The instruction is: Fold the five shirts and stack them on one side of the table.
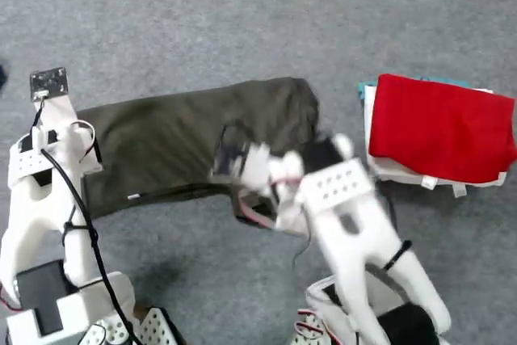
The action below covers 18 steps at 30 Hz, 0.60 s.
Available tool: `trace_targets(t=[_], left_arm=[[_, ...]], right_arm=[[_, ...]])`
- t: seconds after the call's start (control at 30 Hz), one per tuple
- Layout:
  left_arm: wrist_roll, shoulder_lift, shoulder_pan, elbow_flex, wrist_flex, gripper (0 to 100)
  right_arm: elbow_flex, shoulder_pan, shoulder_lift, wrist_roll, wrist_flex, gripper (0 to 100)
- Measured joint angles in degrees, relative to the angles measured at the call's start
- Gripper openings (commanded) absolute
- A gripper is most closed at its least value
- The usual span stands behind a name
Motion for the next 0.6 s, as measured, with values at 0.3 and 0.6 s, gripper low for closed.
trace_targets(t=[0.3, 0.6], left_arm=[[4.1, 11.7, 0.0, -1.7, -1.1, 3], [4.3, 12.3, 0.0, -2.2, -1.1, 3]], right_arm=[[14.8, -3.4, 9.6, -2.4, -21.2, 19.4], [9.3, 3.7, 16.4, -2.6, -29.5, 2.5]])
